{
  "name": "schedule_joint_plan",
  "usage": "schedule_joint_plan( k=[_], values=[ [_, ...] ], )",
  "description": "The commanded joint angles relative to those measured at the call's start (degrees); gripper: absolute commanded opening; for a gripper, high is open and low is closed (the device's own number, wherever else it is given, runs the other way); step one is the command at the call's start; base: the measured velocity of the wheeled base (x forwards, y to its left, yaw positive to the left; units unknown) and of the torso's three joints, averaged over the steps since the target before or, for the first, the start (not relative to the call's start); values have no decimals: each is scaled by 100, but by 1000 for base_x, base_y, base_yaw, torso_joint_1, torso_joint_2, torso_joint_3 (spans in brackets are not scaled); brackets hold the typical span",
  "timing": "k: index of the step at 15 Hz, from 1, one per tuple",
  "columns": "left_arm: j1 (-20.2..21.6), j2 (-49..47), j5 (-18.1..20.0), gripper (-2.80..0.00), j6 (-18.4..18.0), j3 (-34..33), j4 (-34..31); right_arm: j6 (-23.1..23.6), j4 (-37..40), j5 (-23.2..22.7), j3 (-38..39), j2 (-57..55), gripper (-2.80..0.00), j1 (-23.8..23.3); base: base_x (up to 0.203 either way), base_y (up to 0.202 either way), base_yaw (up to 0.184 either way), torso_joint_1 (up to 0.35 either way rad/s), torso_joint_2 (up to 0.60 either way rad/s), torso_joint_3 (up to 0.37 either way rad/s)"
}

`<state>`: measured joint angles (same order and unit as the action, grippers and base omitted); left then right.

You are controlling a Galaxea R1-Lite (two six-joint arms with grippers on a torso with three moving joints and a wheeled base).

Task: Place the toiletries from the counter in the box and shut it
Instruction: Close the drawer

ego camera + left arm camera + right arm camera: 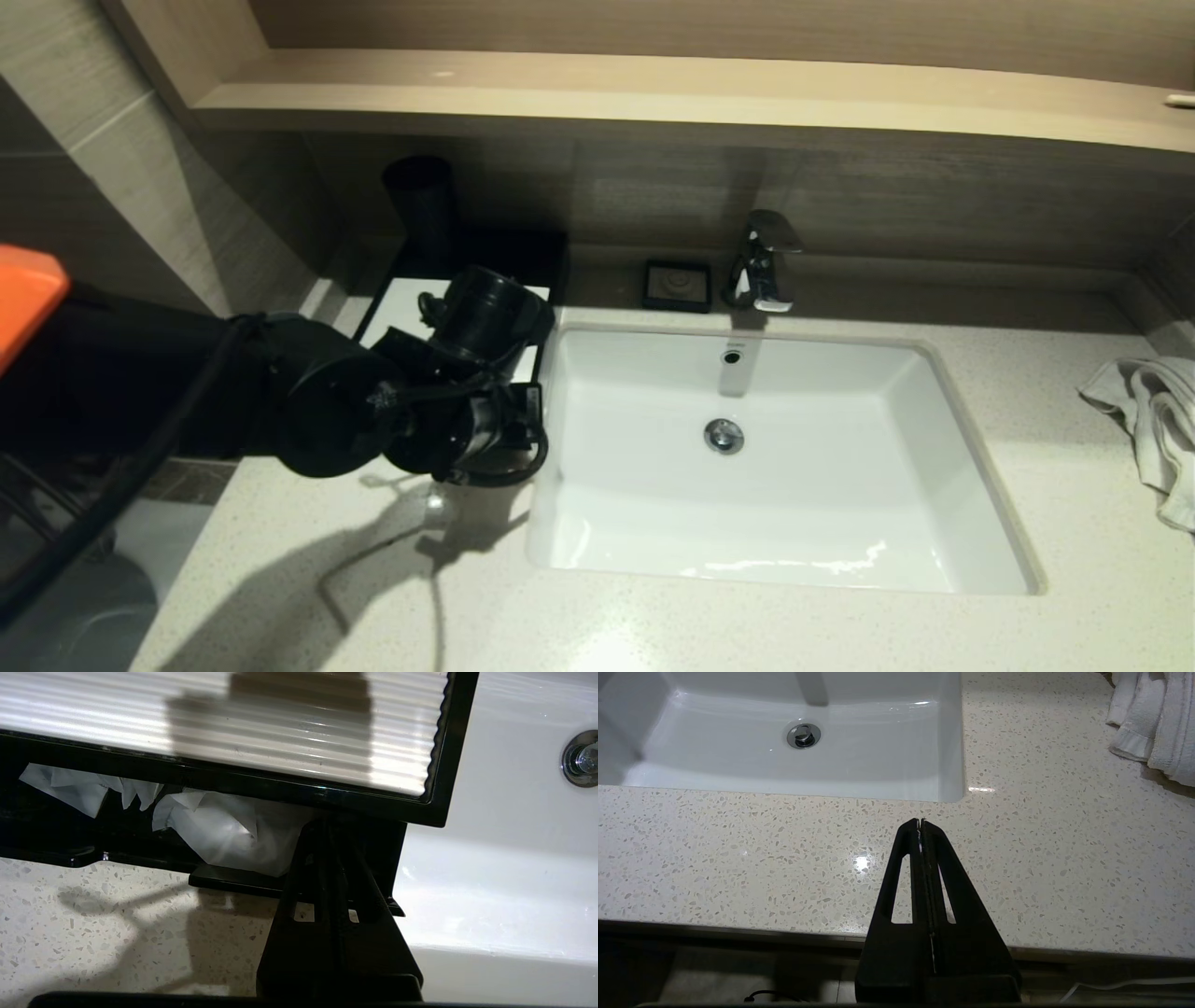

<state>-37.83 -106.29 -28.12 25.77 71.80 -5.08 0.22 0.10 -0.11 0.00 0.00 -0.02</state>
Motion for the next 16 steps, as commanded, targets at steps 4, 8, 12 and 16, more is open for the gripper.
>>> schedule_joint_plan(
  k=[4,8,12,16],
  values=[
    [65,-33,-18,-280,7,0,60,4,-1,2,0,0,-280,2,0,0,0,0,0,0],
    [56,255,-18,-280,-11,3,4,4,-1,-6,0,0,-280,2,0,0,0,0,0,0],
    [56,396,-26,-280,-19,-70,-79,4,-1,0,0,0,-280,2,0,0,0,0,0,0],
    [125,578,-52,-280,-28,-105,-168,4,-1,-1,0,0,-280,2,0,0,0,0,0,0]
  ],
)
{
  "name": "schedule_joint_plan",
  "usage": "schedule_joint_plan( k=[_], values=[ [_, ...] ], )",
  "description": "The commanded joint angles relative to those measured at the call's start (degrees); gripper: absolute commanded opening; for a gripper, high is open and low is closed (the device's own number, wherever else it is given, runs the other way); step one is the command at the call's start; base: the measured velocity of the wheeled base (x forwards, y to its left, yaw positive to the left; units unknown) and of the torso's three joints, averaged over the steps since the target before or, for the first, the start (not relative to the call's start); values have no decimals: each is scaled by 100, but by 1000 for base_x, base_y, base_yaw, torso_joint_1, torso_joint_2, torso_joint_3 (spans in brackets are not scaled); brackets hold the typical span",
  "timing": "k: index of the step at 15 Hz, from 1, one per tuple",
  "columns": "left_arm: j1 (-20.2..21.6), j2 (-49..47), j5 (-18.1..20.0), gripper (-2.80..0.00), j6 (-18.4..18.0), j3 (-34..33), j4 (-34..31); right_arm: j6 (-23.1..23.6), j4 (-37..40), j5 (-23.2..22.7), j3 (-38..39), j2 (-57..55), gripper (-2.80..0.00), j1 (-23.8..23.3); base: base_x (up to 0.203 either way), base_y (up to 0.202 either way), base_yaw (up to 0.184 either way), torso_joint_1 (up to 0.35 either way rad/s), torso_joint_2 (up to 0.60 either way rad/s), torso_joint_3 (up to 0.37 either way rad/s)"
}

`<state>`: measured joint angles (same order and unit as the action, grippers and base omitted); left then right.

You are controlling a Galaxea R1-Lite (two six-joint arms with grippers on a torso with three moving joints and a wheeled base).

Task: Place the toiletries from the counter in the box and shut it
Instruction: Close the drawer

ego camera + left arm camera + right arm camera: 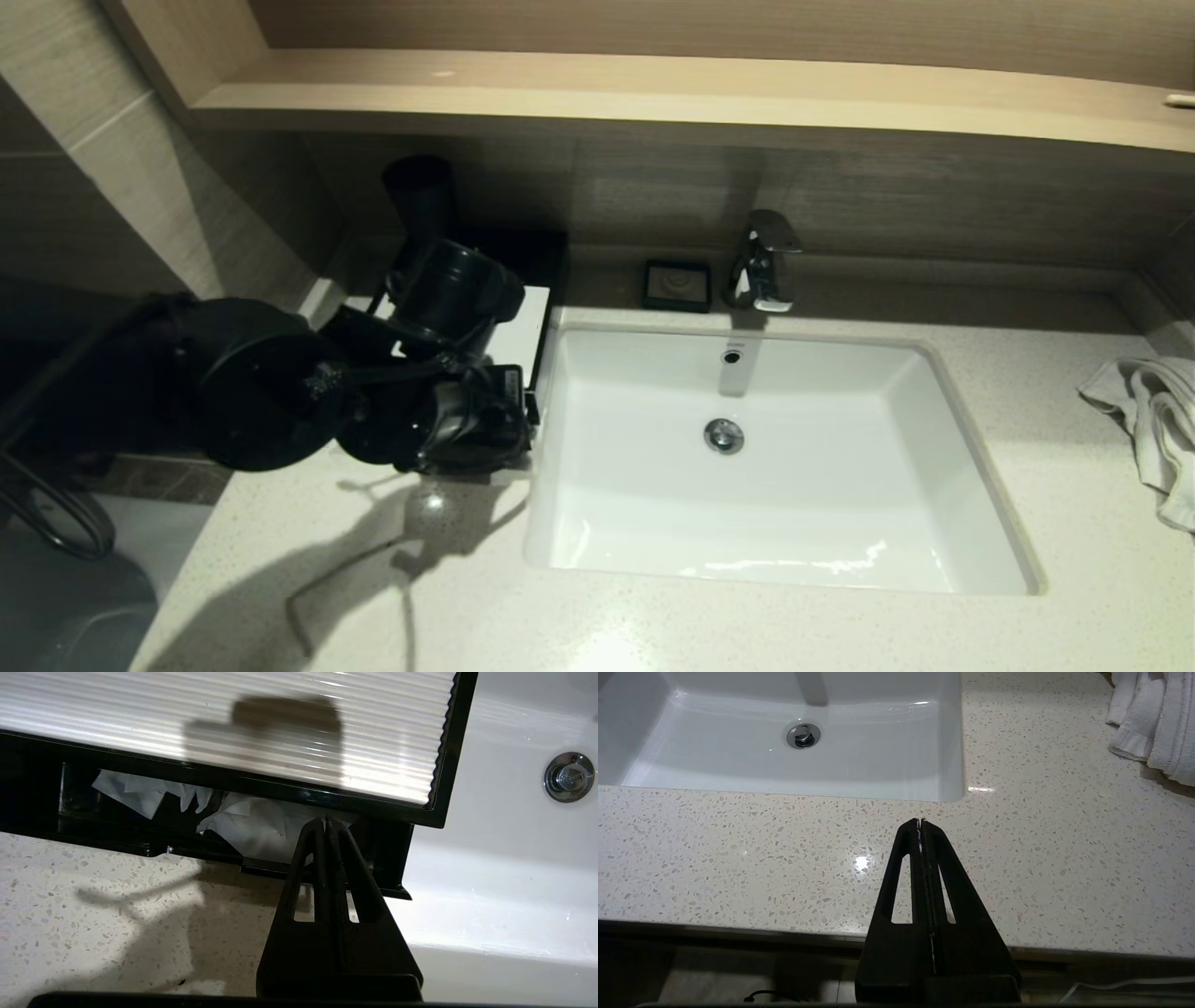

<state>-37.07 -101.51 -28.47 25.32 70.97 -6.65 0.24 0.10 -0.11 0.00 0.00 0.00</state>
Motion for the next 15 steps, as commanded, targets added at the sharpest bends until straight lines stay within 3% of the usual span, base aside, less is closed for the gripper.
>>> schedule_joint_plan(
  k=[1,15],
  values=[
    [94,91,-19,-280,17,-64,-12,3,-1,-1,0,0,-280,0,0,0,0,0,0,0],
    [376,-150,-150,-280,17,-101,49,3,-1,-7,0,0,-280,0,0,0,0,0,0,0]
  ],
)
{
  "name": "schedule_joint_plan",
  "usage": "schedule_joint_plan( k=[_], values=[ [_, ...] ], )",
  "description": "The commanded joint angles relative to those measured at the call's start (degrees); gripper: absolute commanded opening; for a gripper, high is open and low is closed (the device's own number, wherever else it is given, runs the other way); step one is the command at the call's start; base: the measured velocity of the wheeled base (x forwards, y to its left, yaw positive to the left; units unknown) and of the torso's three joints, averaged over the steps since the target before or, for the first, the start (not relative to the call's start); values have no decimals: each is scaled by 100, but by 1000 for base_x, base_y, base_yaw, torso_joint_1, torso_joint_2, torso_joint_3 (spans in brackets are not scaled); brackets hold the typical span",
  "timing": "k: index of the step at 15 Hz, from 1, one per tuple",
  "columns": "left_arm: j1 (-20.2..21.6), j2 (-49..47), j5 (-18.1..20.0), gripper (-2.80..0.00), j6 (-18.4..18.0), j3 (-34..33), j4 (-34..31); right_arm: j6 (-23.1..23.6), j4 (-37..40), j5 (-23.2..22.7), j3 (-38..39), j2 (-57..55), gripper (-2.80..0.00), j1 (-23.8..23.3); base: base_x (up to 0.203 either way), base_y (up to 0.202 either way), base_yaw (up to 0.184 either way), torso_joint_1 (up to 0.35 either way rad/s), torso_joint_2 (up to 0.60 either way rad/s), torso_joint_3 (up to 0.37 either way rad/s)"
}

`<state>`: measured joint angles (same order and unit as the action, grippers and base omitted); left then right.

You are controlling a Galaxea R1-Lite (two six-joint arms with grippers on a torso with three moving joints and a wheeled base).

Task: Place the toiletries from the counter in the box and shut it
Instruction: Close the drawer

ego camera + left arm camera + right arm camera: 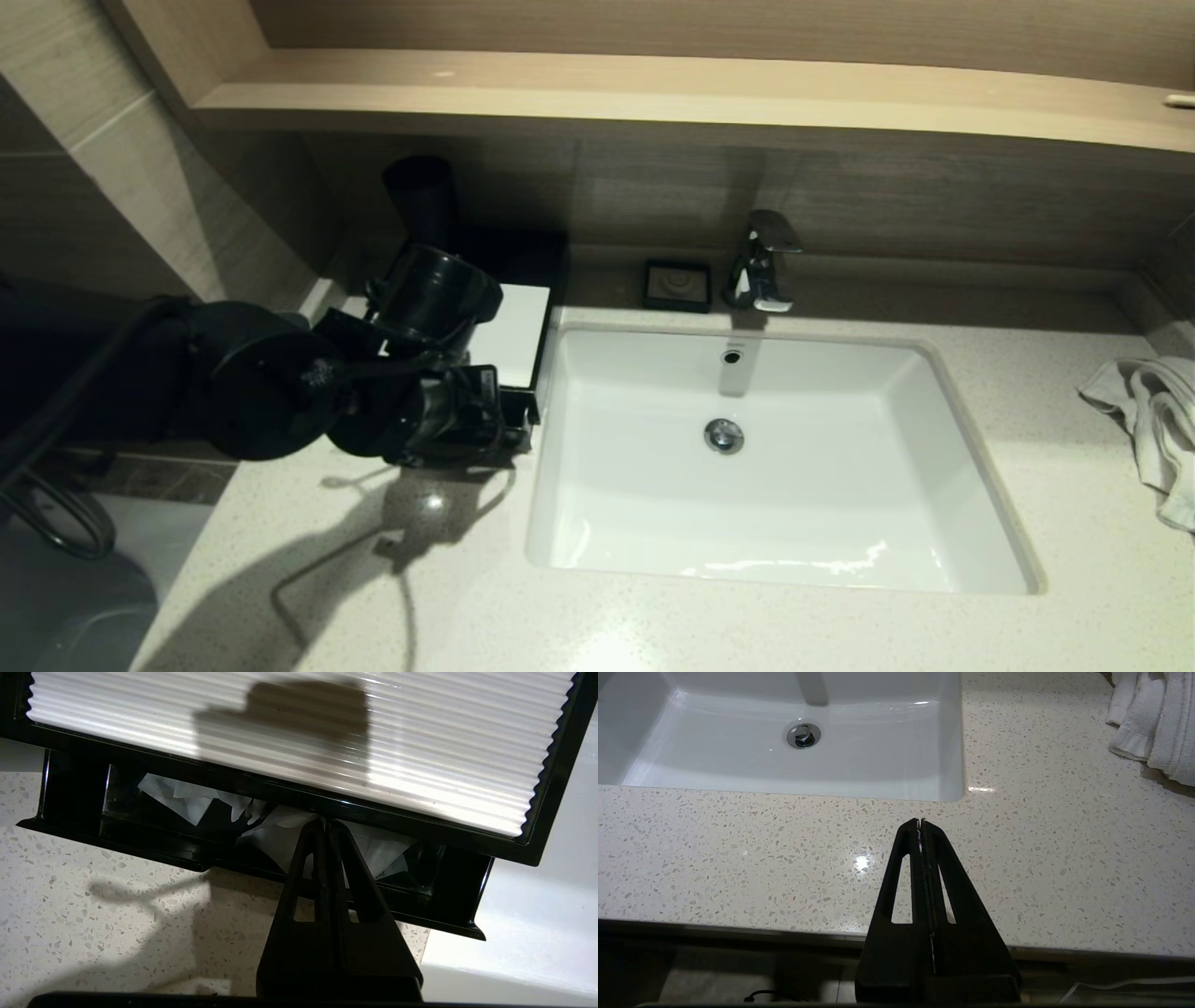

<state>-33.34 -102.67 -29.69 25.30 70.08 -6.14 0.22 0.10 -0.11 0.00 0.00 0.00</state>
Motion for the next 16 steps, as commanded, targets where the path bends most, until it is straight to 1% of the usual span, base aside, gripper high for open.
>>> schedule_joint_plan(
  k=[1,9,16],
  values=[
    [3,-34,-28,-280,28,-45,-1,4,-1,2,0,0,-280,0,0,0,0,0,0,0],
    [12,-142,-143,-280,37,-162,11,4,-1,-7,0,0,-280,0,0,0,0,0,0,0],
    [56,-333,-152,-280,37,-162,113,4,-1,-4,0,0,-280,0,0,0,0,0,0,0]
  ],
)
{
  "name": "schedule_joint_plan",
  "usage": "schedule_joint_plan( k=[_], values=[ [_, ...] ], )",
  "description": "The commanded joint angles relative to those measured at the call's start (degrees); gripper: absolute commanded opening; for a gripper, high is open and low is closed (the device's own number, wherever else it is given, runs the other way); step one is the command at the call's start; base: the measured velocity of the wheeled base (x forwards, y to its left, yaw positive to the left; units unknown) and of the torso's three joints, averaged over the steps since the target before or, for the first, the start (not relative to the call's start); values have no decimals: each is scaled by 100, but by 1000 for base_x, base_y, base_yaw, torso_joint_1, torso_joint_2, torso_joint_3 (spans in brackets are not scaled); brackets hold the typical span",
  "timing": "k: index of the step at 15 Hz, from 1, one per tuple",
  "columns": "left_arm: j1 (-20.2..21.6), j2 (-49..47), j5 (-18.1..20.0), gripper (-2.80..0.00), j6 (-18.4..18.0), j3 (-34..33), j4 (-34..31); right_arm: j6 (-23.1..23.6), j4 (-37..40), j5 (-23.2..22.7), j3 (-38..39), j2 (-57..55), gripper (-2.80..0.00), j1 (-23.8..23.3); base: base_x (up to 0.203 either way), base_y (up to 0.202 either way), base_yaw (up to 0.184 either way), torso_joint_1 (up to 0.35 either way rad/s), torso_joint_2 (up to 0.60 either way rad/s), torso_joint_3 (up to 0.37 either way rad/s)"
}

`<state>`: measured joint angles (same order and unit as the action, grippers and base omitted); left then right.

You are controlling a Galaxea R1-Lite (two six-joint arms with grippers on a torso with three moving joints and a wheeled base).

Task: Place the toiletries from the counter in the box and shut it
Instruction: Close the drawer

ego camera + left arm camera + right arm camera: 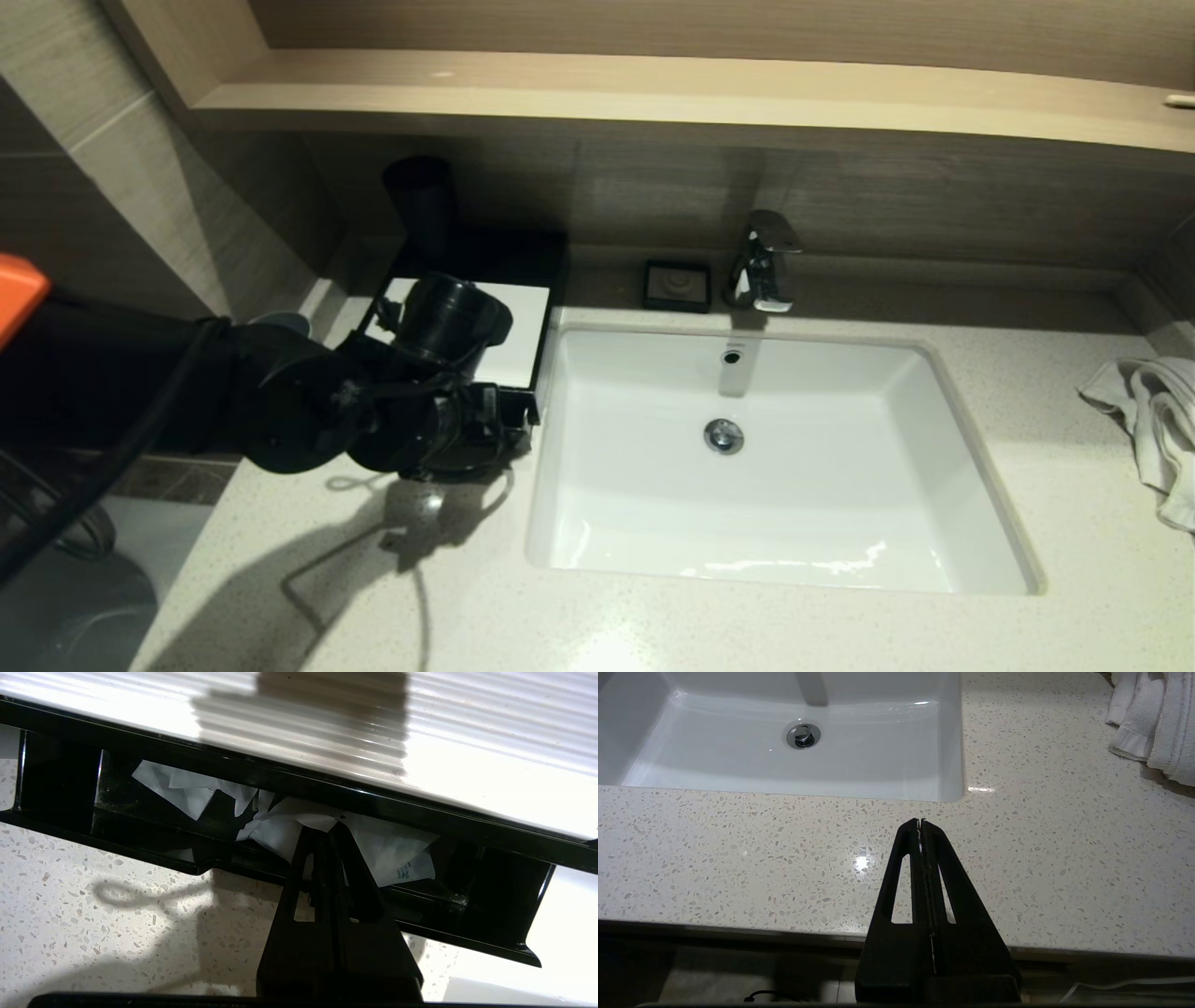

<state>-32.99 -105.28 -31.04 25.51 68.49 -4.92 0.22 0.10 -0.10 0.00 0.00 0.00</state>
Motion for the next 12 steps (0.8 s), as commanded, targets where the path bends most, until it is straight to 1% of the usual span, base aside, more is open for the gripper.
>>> schedule_joint_plan(
  k=[1,7,12],
  values=[
    [29,-80,-16,-280,23,-2,-8,4,-1,-8,0,0,-280,-8,0,0,0,0,0,0],
    [64,-159,-16,-280,24,51,-8,4,-1,1,0,0,-280,-9,0,0,0,0,0,0],
    [56,47,-16,-280,7,54,-16,4,-1,1,0,0,-280,0,0,0,0,0,0,0]
  ],
)
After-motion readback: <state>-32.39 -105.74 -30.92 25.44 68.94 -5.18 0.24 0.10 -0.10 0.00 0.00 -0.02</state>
